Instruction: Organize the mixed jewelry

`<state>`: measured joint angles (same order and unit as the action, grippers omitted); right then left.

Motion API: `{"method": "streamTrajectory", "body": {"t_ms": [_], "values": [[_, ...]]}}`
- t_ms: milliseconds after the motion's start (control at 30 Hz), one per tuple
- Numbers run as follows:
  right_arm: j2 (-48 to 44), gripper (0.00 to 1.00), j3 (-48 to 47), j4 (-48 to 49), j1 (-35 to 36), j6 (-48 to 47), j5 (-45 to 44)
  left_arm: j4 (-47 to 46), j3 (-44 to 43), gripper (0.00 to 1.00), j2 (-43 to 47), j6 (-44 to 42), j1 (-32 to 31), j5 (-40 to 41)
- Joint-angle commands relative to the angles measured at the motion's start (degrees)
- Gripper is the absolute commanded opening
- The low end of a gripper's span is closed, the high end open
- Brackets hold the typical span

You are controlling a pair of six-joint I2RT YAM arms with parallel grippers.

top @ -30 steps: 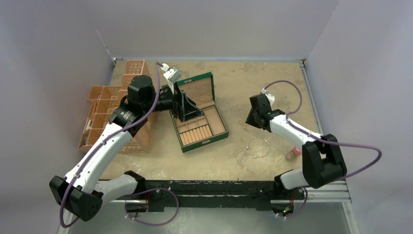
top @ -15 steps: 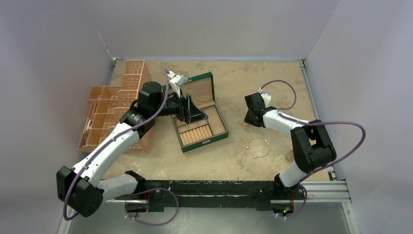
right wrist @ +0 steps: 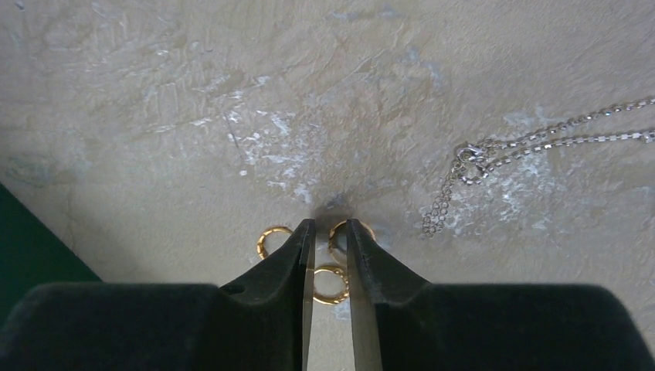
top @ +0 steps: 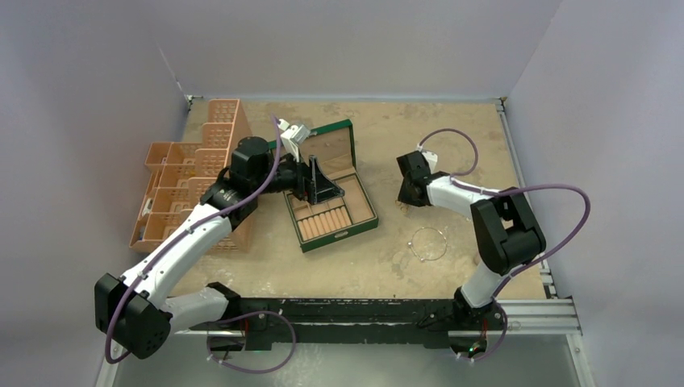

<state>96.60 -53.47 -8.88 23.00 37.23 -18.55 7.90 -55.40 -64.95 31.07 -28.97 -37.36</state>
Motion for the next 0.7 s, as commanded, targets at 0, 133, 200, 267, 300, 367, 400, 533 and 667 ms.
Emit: {"method": "streamTrajectory", "body": {"t_ms": [0,133,200,267,300,367,400,533,667], "values": [[0.1,0.24,-2.6,-1.6,0.5,-0.4,-1.7,-2.1,0.3,0.76,0.4,0.9,-0.2,1.2],[0.6,0.19,-2.3,-1.6,0.6,-0.4,-1.7,-1.8,0.4,0.76,0.4,1.0,-0.2,1.4],[1.1,0.17,-2.6,-2.0,0.6,-0.3,-1.7,-1.7,0.5,0.76,0.4,1.1,-0.2,1.6],[1.2,0.17,-2.7,-2.5,0.6,0.0,-1.9,-1.3,0.5,0.76,0.6,1.1,-0.2,1.7],[1.1,0.17,-2.7,-2.8,0.7,0.2,-2.2,-1.2,0.5,0.76,0.7,1.1,-0.2,1.9],[0.8,0.17,-2.7,-3.5,0.7,0.4,-3.2,-1.0,0.6,0.75,0.9,1.2,-0.2,2.1],[0.7,0.16,-2.6,-3.7,0.7,0.4,-3.5,-1.0,0.7,0.75,1.0,1.2,-0.2,2.2],[1.0,0.15,-2.8,-4.8,0.9,0.3,-3.8,-0.7,0.9,0.75,1.3,1.4,-0.2,2.4],[1.8,0.11,-2.7,-5.0,1.0,0.2,-3.4,-0.4,1.2,0.75,1.6,1.5,-0.2,2.8]]}}
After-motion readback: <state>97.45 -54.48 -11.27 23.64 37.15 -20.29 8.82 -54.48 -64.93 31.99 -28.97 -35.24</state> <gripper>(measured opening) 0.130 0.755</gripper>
